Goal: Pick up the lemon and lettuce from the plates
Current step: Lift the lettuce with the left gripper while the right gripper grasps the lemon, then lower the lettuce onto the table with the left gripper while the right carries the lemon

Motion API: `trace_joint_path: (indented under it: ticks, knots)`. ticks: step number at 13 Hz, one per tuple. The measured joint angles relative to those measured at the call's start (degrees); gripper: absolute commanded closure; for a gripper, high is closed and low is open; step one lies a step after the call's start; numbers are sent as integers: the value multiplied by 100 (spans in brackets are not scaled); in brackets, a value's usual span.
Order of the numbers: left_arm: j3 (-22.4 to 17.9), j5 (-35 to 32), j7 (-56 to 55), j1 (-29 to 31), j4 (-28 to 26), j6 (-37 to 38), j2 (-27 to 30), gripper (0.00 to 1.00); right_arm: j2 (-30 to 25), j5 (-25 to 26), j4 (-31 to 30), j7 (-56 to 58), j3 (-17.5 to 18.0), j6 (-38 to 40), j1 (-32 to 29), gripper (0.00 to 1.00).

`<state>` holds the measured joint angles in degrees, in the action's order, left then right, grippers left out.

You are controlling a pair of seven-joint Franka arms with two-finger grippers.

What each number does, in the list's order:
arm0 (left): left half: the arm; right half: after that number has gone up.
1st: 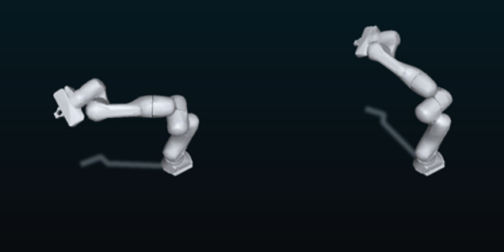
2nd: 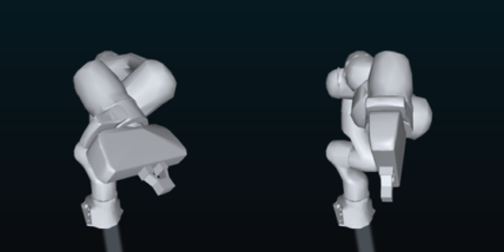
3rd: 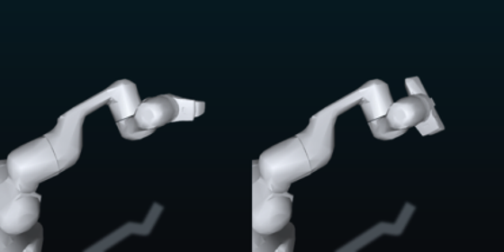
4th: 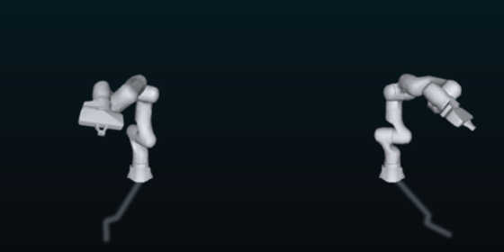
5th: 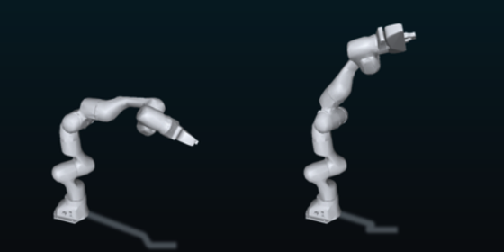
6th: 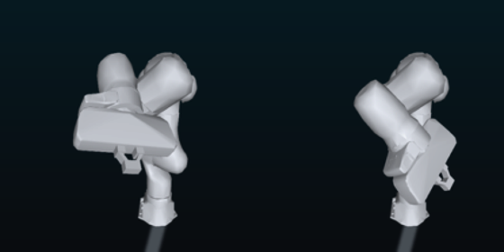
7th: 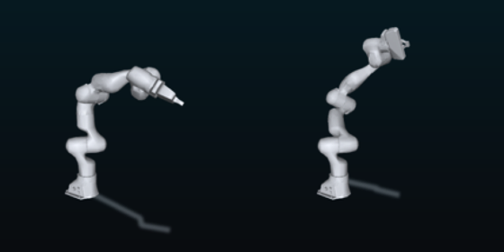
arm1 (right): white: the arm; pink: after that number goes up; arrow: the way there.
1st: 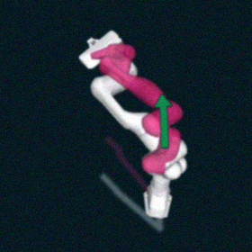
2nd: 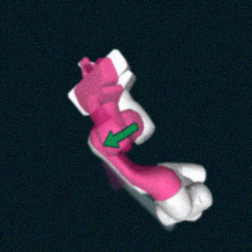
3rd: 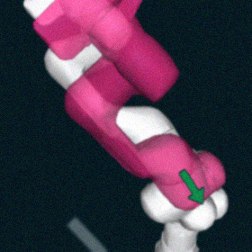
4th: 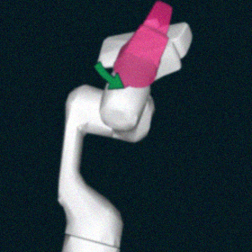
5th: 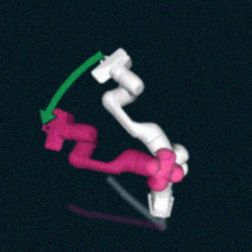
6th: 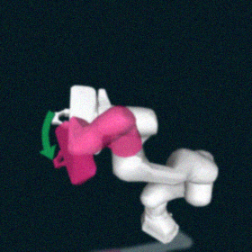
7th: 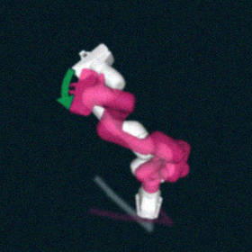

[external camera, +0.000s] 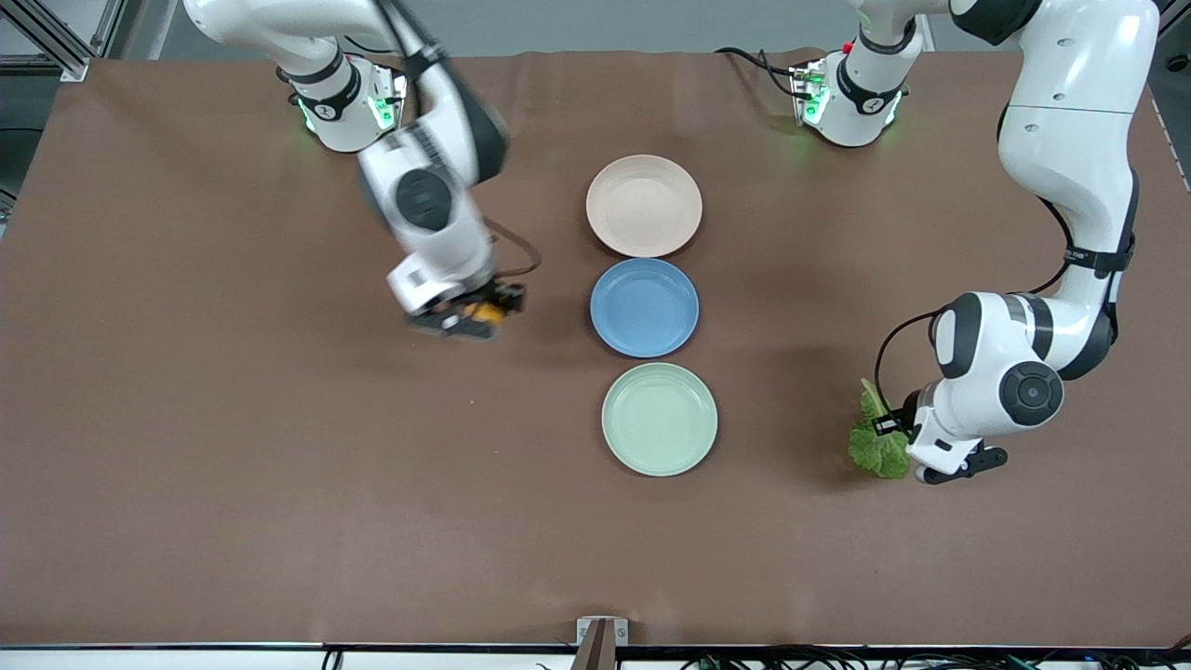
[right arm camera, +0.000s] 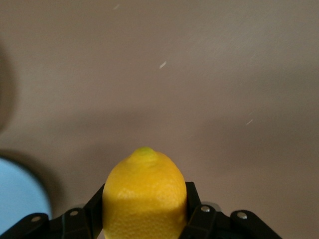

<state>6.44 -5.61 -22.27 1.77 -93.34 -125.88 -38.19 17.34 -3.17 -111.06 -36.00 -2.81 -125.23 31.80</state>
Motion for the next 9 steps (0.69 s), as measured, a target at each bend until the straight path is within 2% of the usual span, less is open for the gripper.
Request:
trace_joint_path:
  ticks: [6,9]
  knots:
    - [69,-23,29,-27,141,344,1005,0,23,-6,-599,2702,14,-730,-1997,99]
    - [70,-33,565,-19,266,605,1471,0,343,-7,-708,3557,28,-1205,-2671,99]
